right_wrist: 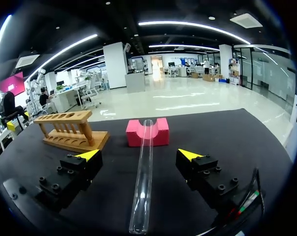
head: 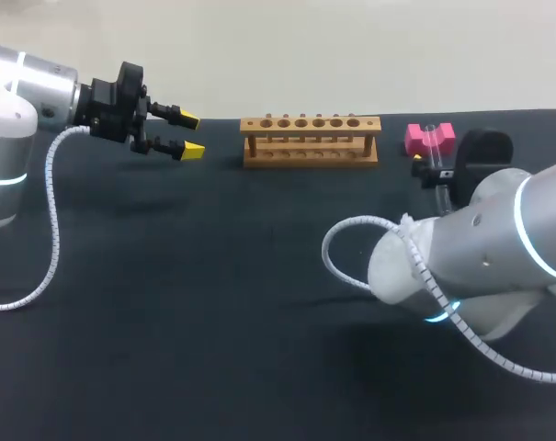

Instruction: Grasp the test tube, adjust it, and insert it.

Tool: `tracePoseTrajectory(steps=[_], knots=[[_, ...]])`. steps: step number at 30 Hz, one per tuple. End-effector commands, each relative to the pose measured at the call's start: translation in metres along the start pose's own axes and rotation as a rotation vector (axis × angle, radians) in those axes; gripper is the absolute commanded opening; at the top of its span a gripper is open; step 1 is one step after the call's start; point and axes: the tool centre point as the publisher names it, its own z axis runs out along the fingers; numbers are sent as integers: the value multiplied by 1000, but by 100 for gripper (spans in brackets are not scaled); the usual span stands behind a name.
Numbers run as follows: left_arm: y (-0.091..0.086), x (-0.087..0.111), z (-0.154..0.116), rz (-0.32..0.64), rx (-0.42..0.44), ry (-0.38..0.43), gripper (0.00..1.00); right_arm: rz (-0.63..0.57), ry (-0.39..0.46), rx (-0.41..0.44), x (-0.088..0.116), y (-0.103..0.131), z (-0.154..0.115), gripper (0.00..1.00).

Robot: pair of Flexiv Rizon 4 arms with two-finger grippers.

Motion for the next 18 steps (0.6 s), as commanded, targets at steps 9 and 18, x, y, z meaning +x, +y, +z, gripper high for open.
tracePoseTrajectory(steps=[9, 18], knots=[[-1, 0, 0, 1, -2, 0, 100, 10, 51, 6, 10, 0, 14, 100], [-1, 0, 0, 1, -2, 0, 100, 7, 55, 9, 17, 0, 20, 100]])
